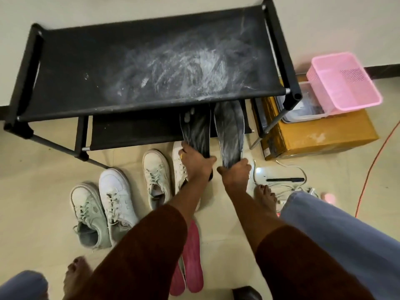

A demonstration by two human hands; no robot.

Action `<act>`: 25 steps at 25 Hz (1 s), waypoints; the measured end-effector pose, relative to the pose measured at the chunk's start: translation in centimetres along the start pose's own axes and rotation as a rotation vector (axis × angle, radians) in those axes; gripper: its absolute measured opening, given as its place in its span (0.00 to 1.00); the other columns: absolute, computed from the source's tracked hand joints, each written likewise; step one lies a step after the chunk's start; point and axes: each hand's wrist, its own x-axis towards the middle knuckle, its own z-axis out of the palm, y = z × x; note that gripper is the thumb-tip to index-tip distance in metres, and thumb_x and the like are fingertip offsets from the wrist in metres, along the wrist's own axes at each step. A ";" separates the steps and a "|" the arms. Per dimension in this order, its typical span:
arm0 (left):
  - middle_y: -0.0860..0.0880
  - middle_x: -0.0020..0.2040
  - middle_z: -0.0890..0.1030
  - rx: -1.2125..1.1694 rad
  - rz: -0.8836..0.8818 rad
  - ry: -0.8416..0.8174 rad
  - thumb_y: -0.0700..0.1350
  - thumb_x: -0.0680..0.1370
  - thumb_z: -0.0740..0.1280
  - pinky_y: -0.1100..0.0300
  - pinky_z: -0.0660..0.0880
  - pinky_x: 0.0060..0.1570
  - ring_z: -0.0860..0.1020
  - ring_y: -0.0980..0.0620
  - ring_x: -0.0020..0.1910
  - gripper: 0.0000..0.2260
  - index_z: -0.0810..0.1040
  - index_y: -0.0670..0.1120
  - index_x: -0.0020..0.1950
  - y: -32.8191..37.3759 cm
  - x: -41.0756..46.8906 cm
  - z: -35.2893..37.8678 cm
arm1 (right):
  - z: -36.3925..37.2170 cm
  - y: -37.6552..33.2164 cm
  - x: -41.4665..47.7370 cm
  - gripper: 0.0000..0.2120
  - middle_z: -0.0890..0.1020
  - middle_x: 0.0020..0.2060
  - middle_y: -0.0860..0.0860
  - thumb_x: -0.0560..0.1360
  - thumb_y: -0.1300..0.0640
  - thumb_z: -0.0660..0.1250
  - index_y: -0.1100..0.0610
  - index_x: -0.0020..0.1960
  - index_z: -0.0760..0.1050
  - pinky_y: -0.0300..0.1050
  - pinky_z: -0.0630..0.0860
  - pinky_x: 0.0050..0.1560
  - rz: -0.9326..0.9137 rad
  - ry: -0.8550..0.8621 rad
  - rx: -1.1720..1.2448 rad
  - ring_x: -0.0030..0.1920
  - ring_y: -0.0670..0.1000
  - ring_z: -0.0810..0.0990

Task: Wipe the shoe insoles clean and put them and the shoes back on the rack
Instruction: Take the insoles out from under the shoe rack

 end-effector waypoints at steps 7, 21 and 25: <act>0.37 0.71 0.58 0.046 -0.103 -0.117 0.44 0.68 0.75 0.49 0.64 0.68 0.62 0.39 0.70 0.47 0.47 0.41 0.77 -8.4 -11.0 3.0 | 0.0 12.8 -9.3 0.37 0.70 0.63 0.61 0.66 0.56 0.75 0.62 0.68 0.59 0.54 0.71 0.60 0.135 0.033 -0.053 0.61 0.62 0.71; 0.33 0.74 0.53 0.682 -0.244 -0.409 0.55 0.77 0.65 0.48 0.58 0.71 0.55 0.36 0.74 0.43 0.34 0.48 0.76 -16.6 -7.1 10.5 | 3.3 18.5 -2.9 0.32 0.68 0.59 0.63 0.69 0.57 0.73 0.67 0.64 0.59 0.54 0.70 0.60 0.328 -0.136 -0.256 0.60 0.65 0.72; 0.33 0.74 0.52 0.677 -0.224 -0.439 0.58 0.75 0.65 0.47 0.57 0.72 0.53 0.35 0.74 0.43 0.39 0.46 0.77 -16.8 -6.7 9.9 | 3.6 17.6 -2.8 0.32 0.68 0.61 0.63 0.70 0.54 0.72 0.67 0.65 0.59 0.54 0.70 0.61 0.405 -0.162 -0.265 0.61 0.64 0.70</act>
